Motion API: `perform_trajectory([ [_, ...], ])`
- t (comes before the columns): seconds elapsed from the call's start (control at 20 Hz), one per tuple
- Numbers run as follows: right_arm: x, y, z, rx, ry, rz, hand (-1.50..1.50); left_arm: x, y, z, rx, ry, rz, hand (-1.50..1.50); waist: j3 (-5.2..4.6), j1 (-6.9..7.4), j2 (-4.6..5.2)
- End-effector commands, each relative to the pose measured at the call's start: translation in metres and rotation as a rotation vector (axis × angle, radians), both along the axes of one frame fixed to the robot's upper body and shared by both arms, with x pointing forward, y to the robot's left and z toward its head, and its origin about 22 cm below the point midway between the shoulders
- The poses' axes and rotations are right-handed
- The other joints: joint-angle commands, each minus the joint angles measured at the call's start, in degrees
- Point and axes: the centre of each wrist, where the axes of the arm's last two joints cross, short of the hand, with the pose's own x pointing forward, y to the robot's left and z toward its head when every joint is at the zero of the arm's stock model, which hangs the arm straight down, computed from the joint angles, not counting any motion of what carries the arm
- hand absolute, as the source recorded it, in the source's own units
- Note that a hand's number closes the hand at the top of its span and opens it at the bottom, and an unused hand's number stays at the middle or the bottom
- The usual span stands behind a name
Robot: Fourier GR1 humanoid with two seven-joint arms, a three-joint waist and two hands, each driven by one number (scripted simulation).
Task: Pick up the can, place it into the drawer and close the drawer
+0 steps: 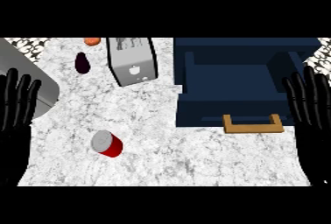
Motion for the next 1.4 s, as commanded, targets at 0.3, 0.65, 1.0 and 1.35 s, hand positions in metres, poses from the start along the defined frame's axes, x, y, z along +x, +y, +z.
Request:
perform_trajectory([
  [0.3, 0.001, -0.015, -0.029, 0.001, 0.235, -0.120, -1.50, -0.005, -0.035, -0.018, 0.159, 0.248, -0.871, -1.50, 0.70, -2.24, 1.78],
  [0.65, -0.019, -0.031, -0.029, -0.002, 0.320, -0.200, -1.50, 0.001, 0.040, -0.001, 0.211, 0.321, -1.025, -1.50, 0.75, 0.31, 0.63],
  [1.0, -0.035, -0.039, -0.033, 0.004, 0.314, -0.186, -1.50, -0.004, 0.078, -0.003, 0.173, 0.360, -1.039, -1.50, 0.76, 0.68, 0.57],
  [1.35, -0.050, -0.042, -0.049, 0.010, 0.334, -0.184, -1.50, 0.018, 0.079, 0.002, 0.166, 0.403, -1.002, -1.50, 0.78, 0.56, 0.59],
])
